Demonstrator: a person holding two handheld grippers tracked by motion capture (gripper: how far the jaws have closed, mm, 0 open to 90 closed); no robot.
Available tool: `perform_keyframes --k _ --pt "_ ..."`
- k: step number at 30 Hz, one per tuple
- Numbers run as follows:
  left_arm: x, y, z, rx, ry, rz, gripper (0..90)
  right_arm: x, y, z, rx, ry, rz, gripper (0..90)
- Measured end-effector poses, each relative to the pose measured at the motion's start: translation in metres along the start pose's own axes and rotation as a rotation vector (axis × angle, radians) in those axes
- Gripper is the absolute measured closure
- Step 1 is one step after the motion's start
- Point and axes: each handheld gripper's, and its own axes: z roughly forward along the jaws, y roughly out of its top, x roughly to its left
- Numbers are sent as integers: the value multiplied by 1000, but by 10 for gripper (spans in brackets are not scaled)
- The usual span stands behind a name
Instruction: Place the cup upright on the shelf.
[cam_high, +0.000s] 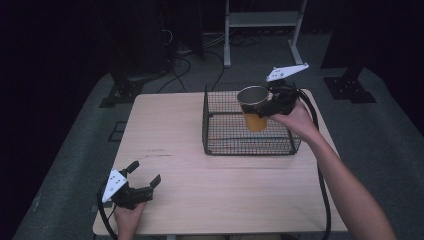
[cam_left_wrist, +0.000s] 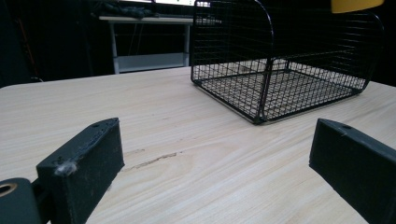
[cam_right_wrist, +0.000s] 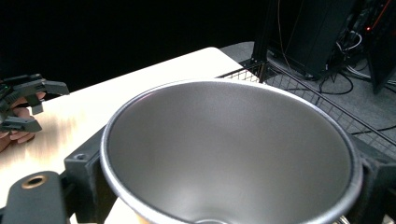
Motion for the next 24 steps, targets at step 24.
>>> perform_keyframes --k 24 --pt "1 0 -1 -3 -4 -5 23 -36 -9 64 45 31 44 108"
